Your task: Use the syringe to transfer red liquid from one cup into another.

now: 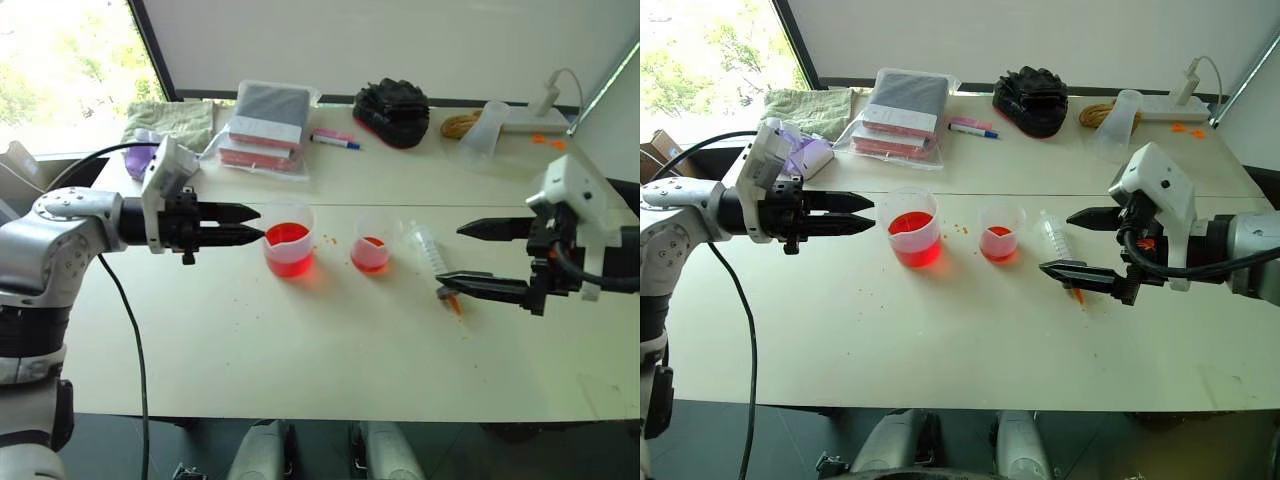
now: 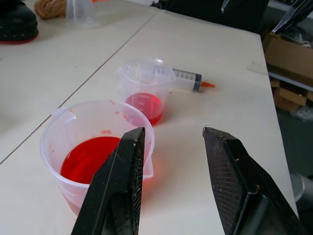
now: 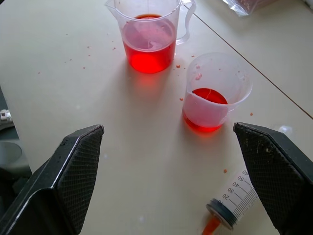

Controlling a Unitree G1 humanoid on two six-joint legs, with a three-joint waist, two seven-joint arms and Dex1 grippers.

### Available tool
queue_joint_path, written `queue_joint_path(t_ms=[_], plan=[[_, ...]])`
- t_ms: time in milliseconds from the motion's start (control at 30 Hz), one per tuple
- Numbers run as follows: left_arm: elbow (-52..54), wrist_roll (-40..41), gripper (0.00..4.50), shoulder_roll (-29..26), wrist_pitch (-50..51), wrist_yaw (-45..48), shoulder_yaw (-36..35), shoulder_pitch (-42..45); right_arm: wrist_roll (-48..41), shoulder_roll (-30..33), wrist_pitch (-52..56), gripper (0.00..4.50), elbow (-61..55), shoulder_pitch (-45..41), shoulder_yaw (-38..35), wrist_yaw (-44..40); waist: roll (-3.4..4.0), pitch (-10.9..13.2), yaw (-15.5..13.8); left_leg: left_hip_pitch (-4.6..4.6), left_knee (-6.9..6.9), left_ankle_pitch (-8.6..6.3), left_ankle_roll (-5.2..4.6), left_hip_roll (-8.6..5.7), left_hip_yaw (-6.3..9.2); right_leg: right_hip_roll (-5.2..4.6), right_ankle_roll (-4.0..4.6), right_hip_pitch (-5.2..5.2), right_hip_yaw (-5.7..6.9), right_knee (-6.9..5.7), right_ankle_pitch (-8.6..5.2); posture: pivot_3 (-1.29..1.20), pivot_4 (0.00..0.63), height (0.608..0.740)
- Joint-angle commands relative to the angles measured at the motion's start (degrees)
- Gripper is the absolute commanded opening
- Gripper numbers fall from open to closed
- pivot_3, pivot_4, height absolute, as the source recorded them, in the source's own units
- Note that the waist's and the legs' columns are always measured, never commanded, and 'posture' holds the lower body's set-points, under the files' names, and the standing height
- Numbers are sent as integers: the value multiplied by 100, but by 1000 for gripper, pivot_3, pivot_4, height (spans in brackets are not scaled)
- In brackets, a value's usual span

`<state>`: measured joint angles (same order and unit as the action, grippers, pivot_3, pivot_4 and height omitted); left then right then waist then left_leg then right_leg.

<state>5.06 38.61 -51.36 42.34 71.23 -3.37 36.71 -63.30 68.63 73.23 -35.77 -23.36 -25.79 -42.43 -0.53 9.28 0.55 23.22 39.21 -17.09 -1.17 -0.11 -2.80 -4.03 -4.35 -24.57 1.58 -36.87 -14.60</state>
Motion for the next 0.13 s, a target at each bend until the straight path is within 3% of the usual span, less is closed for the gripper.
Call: queue_joint_path(t_ms=[33, 133], plan=[[0, -182, 1936, -142, -309, 208, -8, 65, -2, 110, -173, 4447, -3, -29, -34, 10, 0, 0, 0, 0, 0, 0, 0, 0, 0, -1, 0, 0, 0, 0, 0, 0, 150, 740], [-49, -223, 1936, -119, -361, 279, -22, 85, 24, 119, -210, 4447, 30, -51, 56, 54, 0, 0, -1, 0, 0, 0, 0, -1, 0, -5, 1, 0, 1, 0, 0, 0, 150, 740]])
